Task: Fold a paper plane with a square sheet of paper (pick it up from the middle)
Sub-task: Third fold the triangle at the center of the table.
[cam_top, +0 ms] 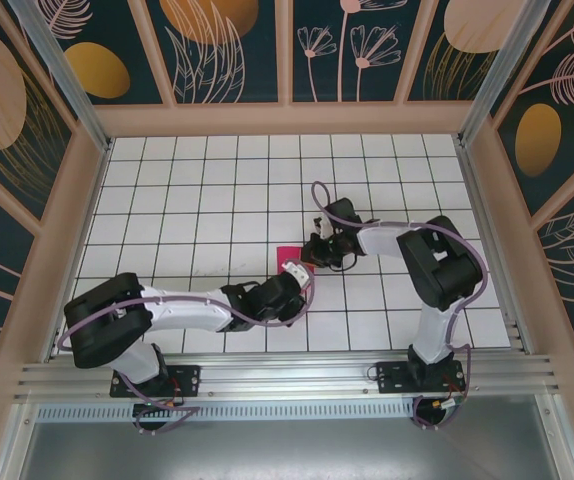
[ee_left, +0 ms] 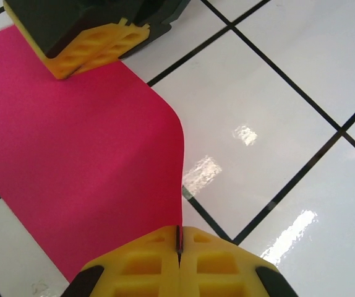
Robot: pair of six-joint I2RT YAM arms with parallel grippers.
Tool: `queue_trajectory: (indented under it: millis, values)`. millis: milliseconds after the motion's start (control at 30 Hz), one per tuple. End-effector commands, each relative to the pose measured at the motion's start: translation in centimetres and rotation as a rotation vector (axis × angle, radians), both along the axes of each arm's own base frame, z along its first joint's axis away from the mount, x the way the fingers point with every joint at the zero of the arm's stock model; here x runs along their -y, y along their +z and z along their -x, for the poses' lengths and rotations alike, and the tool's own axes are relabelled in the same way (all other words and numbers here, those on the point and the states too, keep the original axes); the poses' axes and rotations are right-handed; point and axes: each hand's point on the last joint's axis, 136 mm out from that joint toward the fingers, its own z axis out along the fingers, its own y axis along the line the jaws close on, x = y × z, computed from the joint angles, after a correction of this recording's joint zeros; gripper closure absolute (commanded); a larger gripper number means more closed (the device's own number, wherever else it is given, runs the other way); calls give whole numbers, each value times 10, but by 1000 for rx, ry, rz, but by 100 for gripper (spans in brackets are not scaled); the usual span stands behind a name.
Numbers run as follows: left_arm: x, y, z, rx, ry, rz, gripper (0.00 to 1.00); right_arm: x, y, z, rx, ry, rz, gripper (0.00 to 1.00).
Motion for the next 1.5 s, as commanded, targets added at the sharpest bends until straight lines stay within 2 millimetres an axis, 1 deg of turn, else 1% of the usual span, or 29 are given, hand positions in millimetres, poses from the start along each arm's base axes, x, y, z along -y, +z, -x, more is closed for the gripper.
queue_trajectory:
  millis: [0,133,167,267,400,500,700,900,1100,1367,1467]
  values:
    - [3,8,1,-59,-16,83,100,4,-18,11,-29,51,72,90]
    - [-1,4,-5,-87,-7,80,100,7,-25,9,-35,53,103,89]
    - [-3,2,-7,-95,0,77,100,3,-26,13,-34,68,114,89]
    - [-10,3,-13,-95,28,83,100,2,-24,13,-28,73,116,89]
    - [-6,-2,-12,-140,22,101,100,1,-22,13,-25,70,117,89]
    - [-9,-10,-13,-156,49,97,100,1,-22,14,-23,69,118,89]
    - [-19,-12,-19,-153,103,97,100,1,-24,15,-24,58,120,88]
    - [-26,-19,-19,-167,128,87,100,2,-26,17,-29,51,125,88]
    - [-25,-15,-23,-171,118,116,100,2,-27,17,-31,50,129,88]
    - [-25,-15,-25,-168,109,103,100,4,-28,17,-34,48,135,88]
    - [-28,-18,-29,-158,123,84,100,4,-28,18,-33,49,136,88]
